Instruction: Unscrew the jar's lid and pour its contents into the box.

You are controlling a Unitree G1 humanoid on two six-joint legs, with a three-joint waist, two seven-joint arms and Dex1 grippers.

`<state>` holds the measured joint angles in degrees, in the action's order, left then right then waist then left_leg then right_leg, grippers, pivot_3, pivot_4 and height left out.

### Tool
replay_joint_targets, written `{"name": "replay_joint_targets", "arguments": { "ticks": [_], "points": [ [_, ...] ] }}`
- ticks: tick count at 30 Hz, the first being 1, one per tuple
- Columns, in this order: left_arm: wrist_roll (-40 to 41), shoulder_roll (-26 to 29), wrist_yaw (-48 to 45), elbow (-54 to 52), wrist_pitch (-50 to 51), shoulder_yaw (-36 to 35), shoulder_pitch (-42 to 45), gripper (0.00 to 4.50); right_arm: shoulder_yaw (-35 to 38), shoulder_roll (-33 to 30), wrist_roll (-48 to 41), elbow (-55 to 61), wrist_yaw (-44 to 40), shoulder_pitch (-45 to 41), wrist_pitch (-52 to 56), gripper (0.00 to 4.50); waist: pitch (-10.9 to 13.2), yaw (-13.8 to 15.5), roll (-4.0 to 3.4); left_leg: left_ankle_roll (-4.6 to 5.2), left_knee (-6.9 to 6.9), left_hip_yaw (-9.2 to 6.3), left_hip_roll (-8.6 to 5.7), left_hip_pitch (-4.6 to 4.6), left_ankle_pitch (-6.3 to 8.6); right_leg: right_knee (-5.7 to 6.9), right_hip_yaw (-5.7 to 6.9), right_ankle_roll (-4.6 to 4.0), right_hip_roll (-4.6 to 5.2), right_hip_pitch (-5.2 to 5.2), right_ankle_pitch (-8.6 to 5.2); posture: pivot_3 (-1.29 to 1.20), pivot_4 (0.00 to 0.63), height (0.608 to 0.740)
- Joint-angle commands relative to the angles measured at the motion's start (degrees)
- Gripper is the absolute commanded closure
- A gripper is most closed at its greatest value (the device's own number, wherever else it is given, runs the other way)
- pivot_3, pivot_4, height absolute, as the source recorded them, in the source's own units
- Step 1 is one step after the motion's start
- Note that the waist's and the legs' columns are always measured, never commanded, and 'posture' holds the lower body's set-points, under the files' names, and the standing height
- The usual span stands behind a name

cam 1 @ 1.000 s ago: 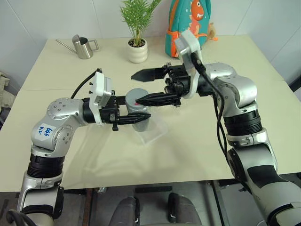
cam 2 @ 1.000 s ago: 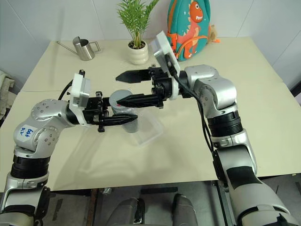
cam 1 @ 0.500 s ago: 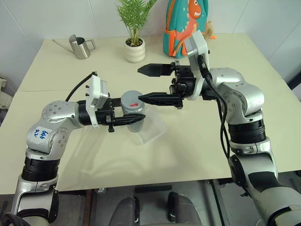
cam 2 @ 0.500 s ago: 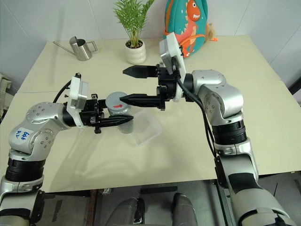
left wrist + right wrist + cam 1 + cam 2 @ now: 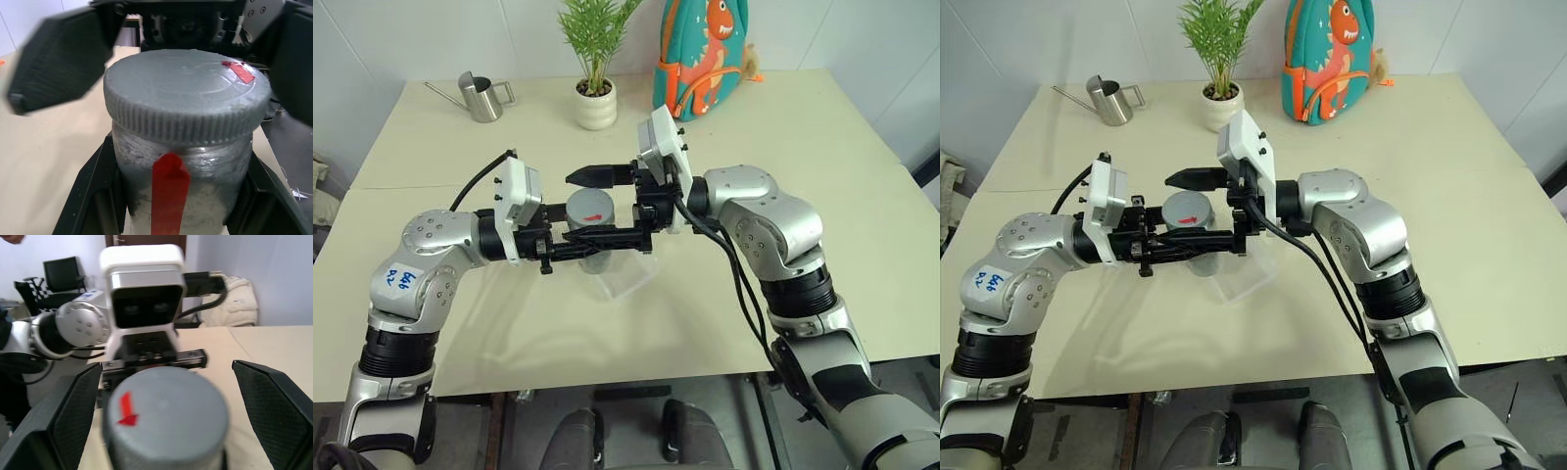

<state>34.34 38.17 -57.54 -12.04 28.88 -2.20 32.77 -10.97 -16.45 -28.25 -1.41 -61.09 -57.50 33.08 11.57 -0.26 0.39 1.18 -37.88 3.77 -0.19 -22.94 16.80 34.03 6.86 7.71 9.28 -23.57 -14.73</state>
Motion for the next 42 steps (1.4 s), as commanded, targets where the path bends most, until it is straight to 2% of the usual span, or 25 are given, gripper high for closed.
{"name": "replay_joint_targets", "arguments": {
  "ticks": [1, 9, 17, 22, 26, 30, 34, 42],
  "points": [
    [0.3, -0.1, 0.1, -1.6, -0.6, -0.7, 0.5, 2.51, 1.9, 0.9, 0.6, -2.1, 0.7, -2.3, -3.1, 0.03, 0.0, 0.0, 0.0, 0.0, -0.01, 0.0, 0.0, 0.0, 0.0, 0.0, 0.01, 0.0, -0.02, 0.0, 0.0, 0.0, 0.15, 0.74],
    [0.5, -0.4, 0.7, -1.6, -1.0, -1.0, 0.1, 2.51, 4.1, -2.7, 1.3, -7.2, -1.8, -2.4, -6.2, 0.03, 0.0, 0.0, 0.0, 0.0, -0.05, 0.0, 0.0, -0.04, 0.0, 0.0, 0.04, 0.0, -0.02, 0.0, 0.0, 0.0, 0.15, 0.74],
    [0.6, 0.0, 1.0, -1.6, -1.4, -1.7, -0.8, 2.51, 7.3, -11.3, 1.4, -13.3, -6.0, -0.6, -9.6, 0.03, 0.0, 0.3, 0.03, 0.0, -0.09, 0.0, -0.01, -0.1, 0.0, -0.01, 0.09, 0.0, -0.02, 0.01, 0.0, 0.0, 0.15, 0.74],
    [0.4, 0.1, 0.7, -1.6, -1.2, -2.4, -1.1, 2.51, 10.8, -14.0, -2.9, -12.1, -8.0, -0.1, -4.6, 0.03, 0.0, -0.2, 0.03, 0.06, -0.16, 0.0, -0.01, -0.18, 0.02, -0.07, 0.12, 0.03, 0.03, 0.03, 0.02, 0.0, 0.15, 0.74],
    [0.2, 0.1, 0.5, -1.5, -1.2, -2.5, -1.1, 2.51, 11.5, -13.4, -7.0, -7.0, -9.1, 0.6, 0.6, 0.03, 0.0, -0.7, 0.03, 0.01, -0.15, 0.03, 0.05, -0.13, 0.03, -0.07, 0.09, -0.06, -0.26, 0.01, 0.07, 0.0, 0.15, 0.74],
    [0.0, 0.0, 0.5, -1.1, -1.3, -2.4, -0.8, 2.51, 9.9, -9.9, -9.9, 0.0, -6.4, 1.3, 4.5, 0.03, 0.0, -0.9, 0.03, -0.02, -0.2, 0.02, 0.11, -0.13, 0.03, -0.07, 0.05, -0.13, -0.31, 0.02, 0.11, 0.0, 0.15, 0.74],
    [-0.4, -0.5, 0.6, -0.5, -1.5, -1.9, -0.1, 2.51, 5.7, -5.2, -7.1, 3.8, -2.1, 1.3, 4.5, 0.03, 0.0, -1.0, 0.03, -0.02, -0.27, -0.01, 0.18, -0.13, 0.04, -0.03, 0.0, -0.17, -0.3, 0.01, 0.14, 0.0, 0.15, 0.74],
    [-0.7, -1.0, 0.1, 0.2, -1.5, -1.6, 0.6, 2.51, 1.5, -1.5, -2.3, 2.0, 1.0, -0.9, 2.1, 0.03, 0.0, -0.7, 0.04, -0.02, -0.27, 0.0, 0.15, -0.15, 0.04, -0.04, -0.03, -0.17, -0.3, -0.03, 0.14, 0.0, 0.15, 0.74]
  ]
}}
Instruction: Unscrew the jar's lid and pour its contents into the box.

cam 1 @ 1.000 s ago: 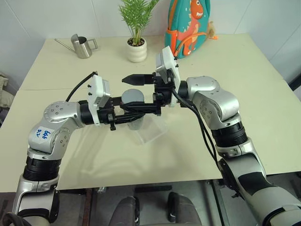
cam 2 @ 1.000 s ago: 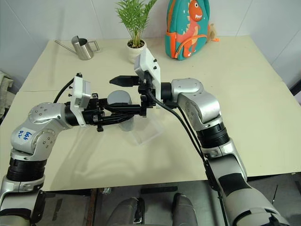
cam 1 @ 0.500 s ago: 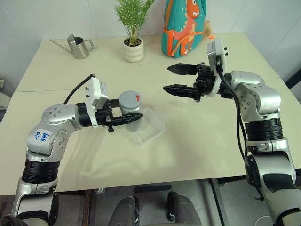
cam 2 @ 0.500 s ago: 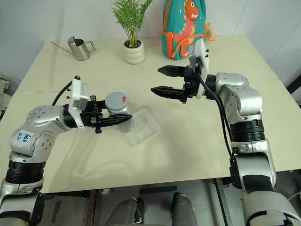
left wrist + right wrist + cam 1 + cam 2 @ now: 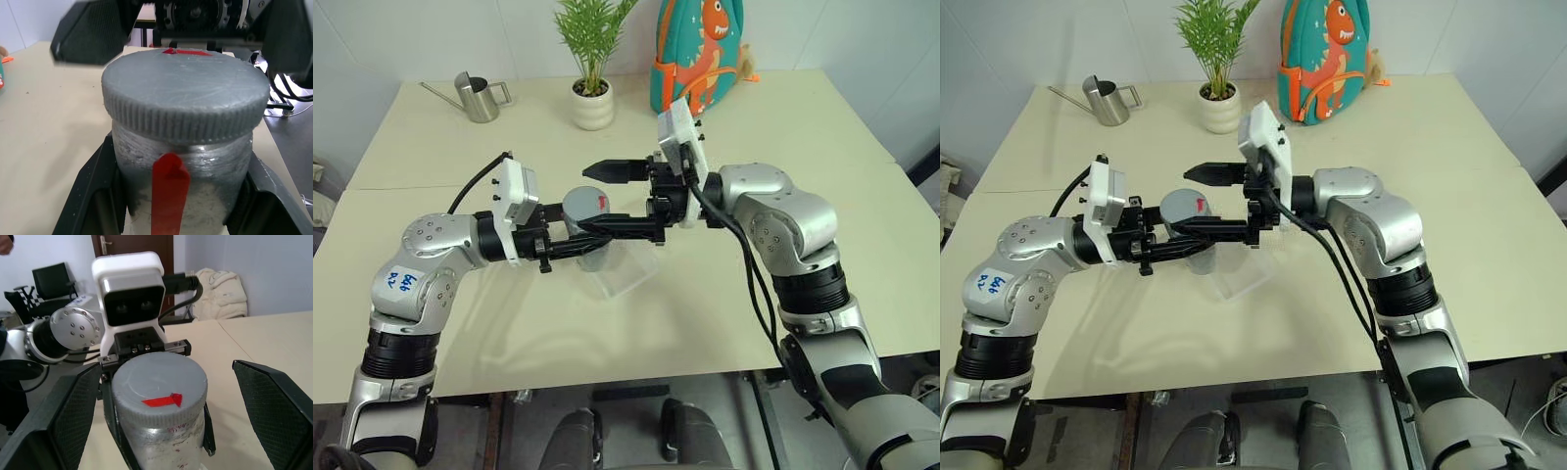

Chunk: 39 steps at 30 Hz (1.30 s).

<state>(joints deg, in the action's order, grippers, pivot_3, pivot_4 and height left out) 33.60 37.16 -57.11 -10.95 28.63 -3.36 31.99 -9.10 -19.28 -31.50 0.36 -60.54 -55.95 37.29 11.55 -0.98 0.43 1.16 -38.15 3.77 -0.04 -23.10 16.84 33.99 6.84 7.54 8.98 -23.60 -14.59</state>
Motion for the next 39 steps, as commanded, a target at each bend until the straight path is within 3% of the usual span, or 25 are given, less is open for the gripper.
{"name": "replay_joint_targets", "arguments": {
  "ticks": [1, 16, 33, 39],
  "points": [
    [0.0, -0.1, -0.4, -0.8, -1.3, -0.3, 1.5, 2.51, -0.7, 1.9, 1.3, -0.2, 0.6, -2.8, -2.3, 0.03, 0.0, 0.0, 0.0, 0.0, 0.0, 0.01, -0.03, 0.0, 0.0, 0.0, 0.0, 0.0, -0.02, 0.0, 0.0, 0.0, 0.15, 0.74],
    [-0.3, -0.9, -0.5, -0.4, -1.5, 0.2, 2.1, 2.51, -0.1, 3.5, 4.1, -4.9, 1.2, -4.4, -5.2, 0.03, 0.0, -0.5, 0.0, -0.01, 0.0, 0.01, -0.01, 0.0, 0.01, 0.01, -0.05, -0.01, -0.09, -0.02, 0.01, 0.0, 0.15, 0.74],
    [-0.5, 0.1, -0.8, -1.3, -1.3, -1.1, 0.8, 2.51, 8.1, -11.2, 2.6, -12.1, -7.1, 0.7, -9.4, 0.03, 0.0, 0.2, 0.01, -0.01, -0.03, 0.12, -0.02, -0.01, 0.01, -0.02, -0.05, -0.01, -0.09, -0.01, 0.01, 0.0, 0.15, 0.74],
    [-0.8, 0.5, -1.2, -0.8, -1.4, -1.3, 1.0, 2.51, 9.4, -9.3, -2.6, -6.0, -7.0, 1.0, -4.7, 0.03, 0.0, -0.6, 0.01, -0.04, -0.02, 0.14, 0.12, 0.03, 0.01, -0.01, -0.13, -0.08, -0.24, -0.02, 0.05, 0.0, 0.15, 0.74]
  ]
}}
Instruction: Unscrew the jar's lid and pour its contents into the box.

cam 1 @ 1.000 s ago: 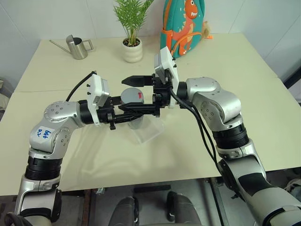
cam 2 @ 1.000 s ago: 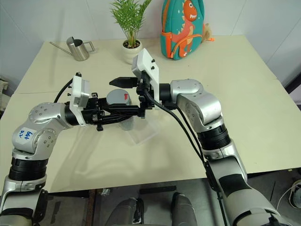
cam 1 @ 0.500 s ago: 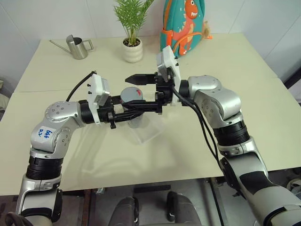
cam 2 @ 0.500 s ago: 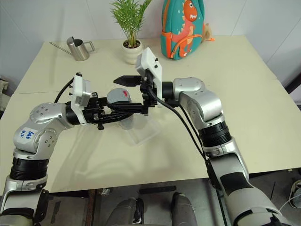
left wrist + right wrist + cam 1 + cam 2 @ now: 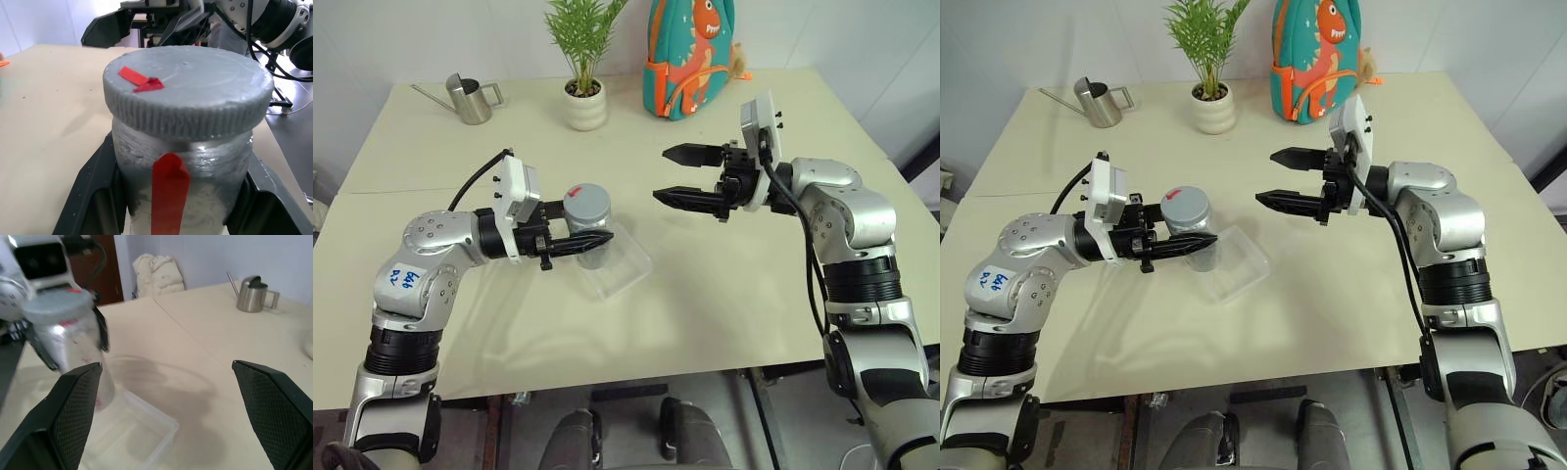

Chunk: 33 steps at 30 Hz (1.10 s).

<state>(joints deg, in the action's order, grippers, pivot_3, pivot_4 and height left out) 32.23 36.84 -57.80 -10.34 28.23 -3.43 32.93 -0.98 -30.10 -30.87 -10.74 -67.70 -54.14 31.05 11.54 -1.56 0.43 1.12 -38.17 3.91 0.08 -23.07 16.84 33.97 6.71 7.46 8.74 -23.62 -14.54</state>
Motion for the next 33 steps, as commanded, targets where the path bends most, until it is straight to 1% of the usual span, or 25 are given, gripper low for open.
{"name": "replay_joint_targets", "arguments": {
  "ticks": [1, 6, 10, 12, 19, 27, 33],
  "points": [
    [0.5, 0.8, -0.5, -1.3, -1.0, -1.1, 0.2, 2.51, 0.8, 2.4, -3.9, 6.7, 0.6, -0.9, 2.2, 0.03, 0.0, 0.0, 0.0, 0.0, -0.01, 0.0, 0.02, 0.01, 0.0, 0.0, -0.01, -0.01, -0.02, 0.0, 0.01, 0.0, 0.15, 0.74],
    [0.3, 0.5, -0.5, -1.2, -1.1, -0.9, 0.5, 2.51, -1.6, 6.0, -5.4, 12.4, 3.0, -1.5, 5.4, 0.03, 0.0, 0.1, 0.0, -0.02, -0.04, -0.02, 0.06, 0.02, 0.0, 0.01, -0.03, -0.07, -0.04, 0.0, 0.04, 0.0, 0.15, 0.74],
    [0.4, 0.4, -0.7, -1.2, -1.0, -0.7, 0.6, 2.51, -4.8, 8.5, -3.6, 14.4, 4.2, -2.2, 5.1, 0.03, 0.0, 0.3, 0.0, -0.03, -0.05, -0.05, 0.05, 0.01, 0.0, 0.0, -0.04, -0.08, -0.04, 0.0, 0.05, 0.0, 0.15, 0.74],
    [0.3, 0.3, -0.7, -1.2, -1.0, -0.7, 0.6, 2.51, -5.5, 9.5, -3.3, 14.3, 4.8, -2.7, 4.9, 0.03, 0.0, 0.3, 0.0, -0.03, -0.05, -0.05, 0.04, 0.01, 0.0, 0.0, -0.04, -0.08, -0.04, 0.0, 0.05, 0.0, 0.15, 0.74],
    [0.3, -0.8, 0.0, -1.8, -1.0, -0.1, 0.5, 2.51, -8.9, 13.9, 1.8, 9.1, 7.3, -5.9, 1.5, 0.03, 0.0, 0.1, 0.01, -0.03, -0.04, -0.05, 0.05, 0.01, 0.0, 0.04, -0.07, -0.08, -0.06, -0.04, 0.05, 0.0, 0.15, 0.74],
    [0.4, -0.9, 0.3, -2.0, -1.2, -0.1, 0.1, 2.51, -9.5, 13.6, 3.6, 6.9, 5.9, -6.3, 0.3, 0.03, 0.0, 0.1, 0.01, -0.03, -0.04, -0.04, 0.04, 0.0, 0.0, 0.03, -0.09, -0.08, -0.05, -0.05, 0.05, 0.0, 0.15, 0.74],
    [0.4, -0.8, 0.4, -2.0, -1.2, -0.2, 0.1, 2.51, -8.4, 12.6, 3.9, 6.1, 5.0, -6.1, 0.4, 0.03, 0.0, 0.1, 0.01, -0.03, -0.05, -0.04, 0.05, 0.0, 0.0, 0.04, -0.09, -0.08, -0.06, -0.06, 0.05, 0.0, 0.15, 0.74]
  ]
}}
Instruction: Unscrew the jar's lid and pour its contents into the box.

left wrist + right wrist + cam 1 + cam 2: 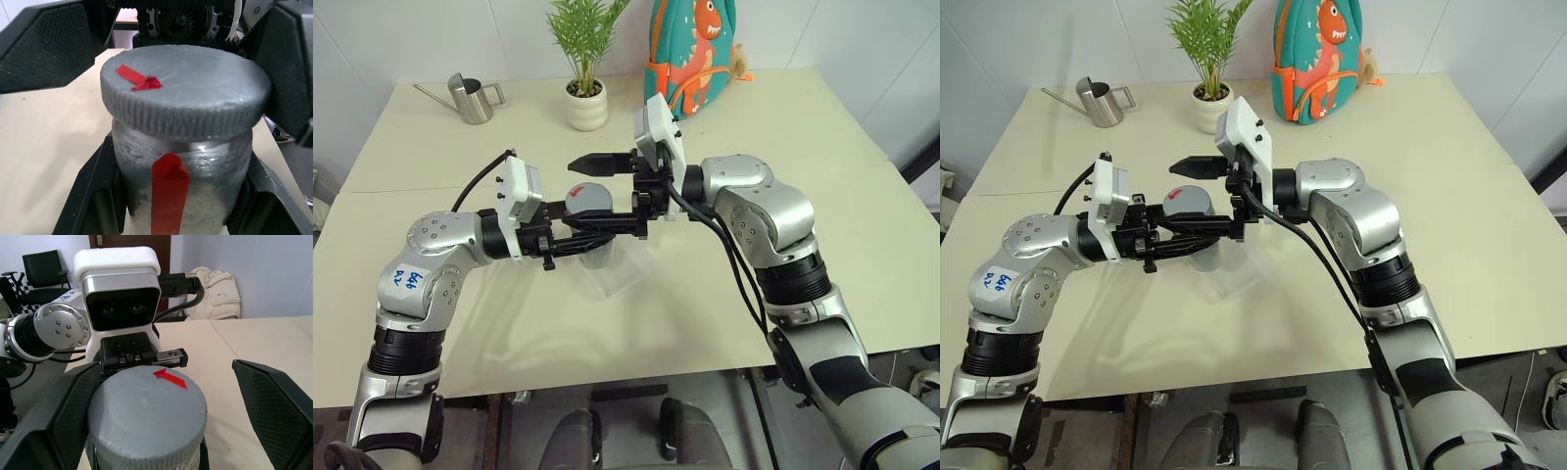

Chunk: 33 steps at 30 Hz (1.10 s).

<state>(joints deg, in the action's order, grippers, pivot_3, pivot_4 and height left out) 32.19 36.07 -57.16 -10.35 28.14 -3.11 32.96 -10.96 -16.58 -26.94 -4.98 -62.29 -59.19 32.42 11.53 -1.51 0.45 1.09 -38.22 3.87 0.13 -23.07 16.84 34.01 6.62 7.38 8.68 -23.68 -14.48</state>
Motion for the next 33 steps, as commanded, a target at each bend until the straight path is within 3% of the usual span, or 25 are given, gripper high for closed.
{"name": "replay_joint_targets", "arguments": {
  "ticks": [1, 33],
  "points": [
    [0.5, 0.0, -0.2, -2.0, -1.2, -0.6, 0.0, 2.51, 1.8, -1.2, -0.2, 0.2, -0.7, -0.9, -0.9, 0.03, 0.0, 0.0, 0.0, 0.0, 0.0, 0.0, 0.0, 0.0, 0.0, 0.0, 0.0, 0.0, 0.0, 0.0, 0.0, 0.0, 0.15, 0.74],
    [0.7, 0.5, 0.1, -2.8, -0.8, -1.0, -0.7, 2.51, 1.4, 0.1, -4.6, 5.1, -0.1, 1.1, 2.8, 0.03, 0.0, 0.0, 0.0, 0.0, 0.01, 0.0, 0.0, 0.0, 0.0, -0.01, -0.01, 0.0, 0.0, 0.0, 0.0, 0.0, 0.15, 0.74]
  ]
}}
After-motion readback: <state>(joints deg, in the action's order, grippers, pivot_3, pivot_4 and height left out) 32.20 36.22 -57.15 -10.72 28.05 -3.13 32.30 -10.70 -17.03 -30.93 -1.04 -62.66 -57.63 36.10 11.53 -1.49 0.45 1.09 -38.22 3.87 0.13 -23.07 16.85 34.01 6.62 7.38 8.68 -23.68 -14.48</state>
